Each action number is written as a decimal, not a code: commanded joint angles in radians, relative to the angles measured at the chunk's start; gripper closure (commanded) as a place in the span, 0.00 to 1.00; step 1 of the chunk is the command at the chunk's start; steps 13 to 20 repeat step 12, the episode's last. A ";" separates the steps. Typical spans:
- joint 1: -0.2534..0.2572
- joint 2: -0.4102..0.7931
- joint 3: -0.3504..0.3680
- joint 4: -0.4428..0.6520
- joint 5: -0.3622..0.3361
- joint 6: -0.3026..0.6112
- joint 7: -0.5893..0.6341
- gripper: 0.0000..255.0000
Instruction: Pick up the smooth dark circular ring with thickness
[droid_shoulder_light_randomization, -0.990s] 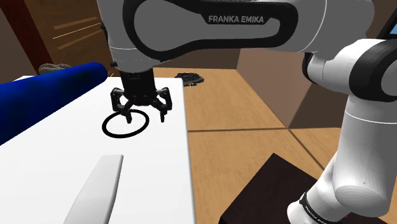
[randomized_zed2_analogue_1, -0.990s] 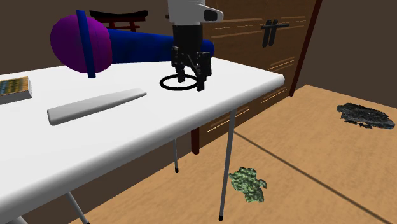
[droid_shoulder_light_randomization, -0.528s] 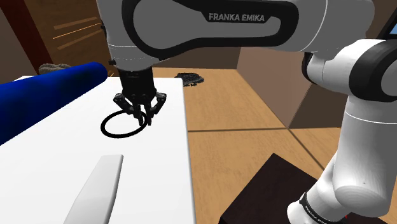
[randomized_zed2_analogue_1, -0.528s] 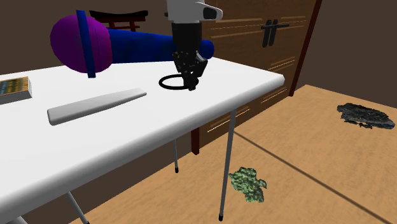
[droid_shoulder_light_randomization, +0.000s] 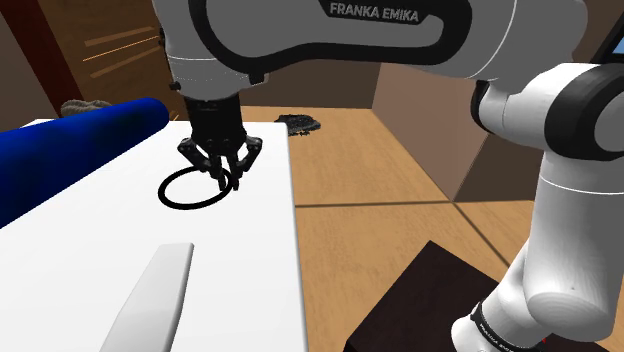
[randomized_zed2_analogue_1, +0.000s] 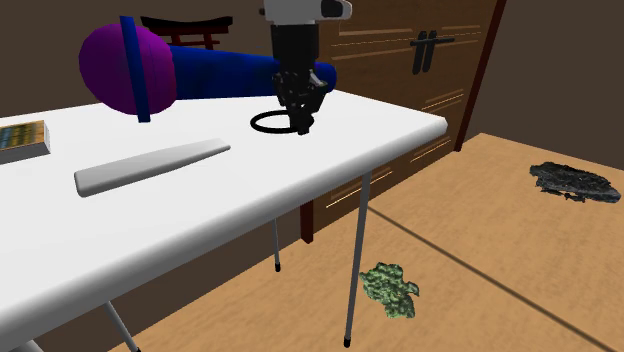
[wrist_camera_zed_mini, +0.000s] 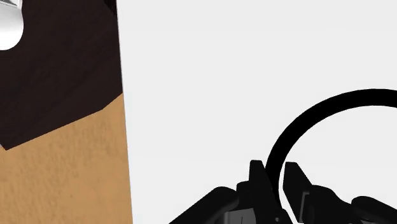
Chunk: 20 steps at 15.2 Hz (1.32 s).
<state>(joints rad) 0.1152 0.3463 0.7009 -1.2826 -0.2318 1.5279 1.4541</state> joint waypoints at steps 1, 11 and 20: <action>0.011 0.011 0.000 0.041 -0.007 -0.033 0.002 1.00; 0.094 0.091 -0.007 0.290 -0.061 -0.206 0.006 1.00; 0.093 0.091 -0.007 0.289 -0.060 -0.206 0.006 1.00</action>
